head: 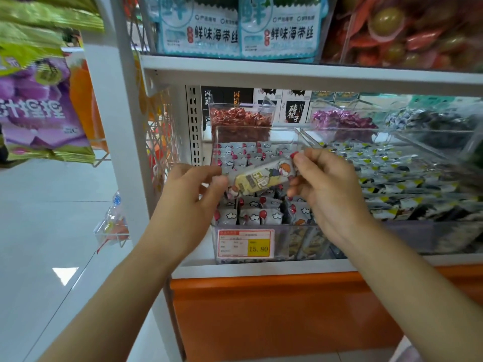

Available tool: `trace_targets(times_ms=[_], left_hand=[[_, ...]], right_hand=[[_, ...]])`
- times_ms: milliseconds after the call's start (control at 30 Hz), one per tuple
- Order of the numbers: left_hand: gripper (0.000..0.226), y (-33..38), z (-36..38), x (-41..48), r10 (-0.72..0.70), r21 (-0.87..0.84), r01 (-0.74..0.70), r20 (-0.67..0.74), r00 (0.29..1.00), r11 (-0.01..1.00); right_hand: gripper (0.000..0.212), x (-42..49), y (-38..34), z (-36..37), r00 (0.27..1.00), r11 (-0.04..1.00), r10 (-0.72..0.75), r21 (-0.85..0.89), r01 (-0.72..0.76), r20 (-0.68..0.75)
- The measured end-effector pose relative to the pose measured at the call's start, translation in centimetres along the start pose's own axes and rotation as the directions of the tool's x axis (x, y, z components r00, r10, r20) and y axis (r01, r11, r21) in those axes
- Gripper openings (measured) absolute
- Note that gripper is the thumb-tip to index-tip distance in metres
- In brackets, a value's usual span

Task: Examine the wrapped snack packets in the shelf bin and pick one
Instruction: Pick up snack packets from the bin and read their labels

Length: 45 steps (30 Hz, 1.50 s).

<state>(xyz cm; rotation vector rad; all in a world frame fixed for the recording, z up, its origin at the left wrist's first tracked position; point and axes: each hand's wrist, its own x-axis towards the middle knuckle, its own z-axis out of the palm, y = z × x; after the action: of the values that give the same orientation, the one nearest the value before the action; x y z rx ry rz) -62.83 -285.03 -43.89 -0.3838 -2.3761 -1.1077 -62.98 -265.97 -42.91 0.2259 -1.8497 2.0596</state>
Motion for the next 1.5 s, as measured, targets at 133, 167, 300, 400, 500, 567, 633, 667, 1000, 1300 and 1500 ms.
trace_targets(times_ms=[133,167,300,400,500,567,633,667,1000,1300,1500], left_hand=[[0.018,0.7,0.0,-0.2,-0.062,-0.129,0.069,0.054,0.997,0.989],[0.017,0.9,-0.1,-0.3,-0.088,-0.2,0.1,0.069,0.994,0.975],[0.022,1.0,-0.1,-0.3,-0.177,-0.425,0.224,0.149,0.973,0.877],[0.026,0.9,0.0,-0.2,-0.237,-0.552,0.304,0.191,0.953,0.776],[0.034,1.0,0.0,-0.2,-0.305,-0.602,0.313,0.119,0.945,0.735],[0.044,1.1,0.1,-0.2,-0.31,-0.551,0.273,0.028,0.95,0.788],[0.046,1.2,0.1,-0.3,-0.274,-0.47,0.215,-0.059,0.96,0.856],[0.045,1.3,0.0,-0.3,-0.258,-0.439,0.194,-0.09,0.962,0.877],[0.022,1.1,-0.2,-0.2,-0.349,-0.697,0.292,0.064,0.935,0.655],[0.029,1.3,-0.5,0.0,-0.272,-0.782,0.343,0.229,0.935,0.52],[0.021,0.9,-0.6,-0.1,-0.29,-0.778,0.373,0.255,0.923,0.505]], right_hand=[[0.016,-0.4,-0.1,-0.3,0.992,0.97,0.129,0.205,-0.127,0.004],[0.015,-0.5,-0.1,-0.4,0.988,0.959,0.157,0.239,-0.154,0.007],[0.012,-0.4,-0.1,-1.0,0.973,0.914,0.229,0.337,-0.227,0.034],[0.011,-0.2,-0.1,-1.4,0.96,0.874,0.255,0.397,-0.279,0.111],[0.021,-0.3,-0.1,-1.5,0.939,0.846,0.278,0.41,-0.339,0.202],[0.021,-0.4,-0.1,-1.4,0.935,0.844,0.281,0.407,-0.348,0.215],[0.018,-0.4,0.0,-1.2,0.934,0.841,0.29,0.411,-0.353,0.209],[0.018,-0.5,0.1,-1.1,0.932,0.835,0.297,0.418,-0.359,0.207],[0.005,-0.2,0.3,-1.2,0.918,0.772,0.367,0.501,-0.391,0.15],[0.012,0.0,-0.1,-1.8,0.932,0.786,0.349,0.513,-0.346,0.095],[0.017,-0.1,0.1,-1.8,0.956,0.873,0.275,0.389,-0.294,0.107]])
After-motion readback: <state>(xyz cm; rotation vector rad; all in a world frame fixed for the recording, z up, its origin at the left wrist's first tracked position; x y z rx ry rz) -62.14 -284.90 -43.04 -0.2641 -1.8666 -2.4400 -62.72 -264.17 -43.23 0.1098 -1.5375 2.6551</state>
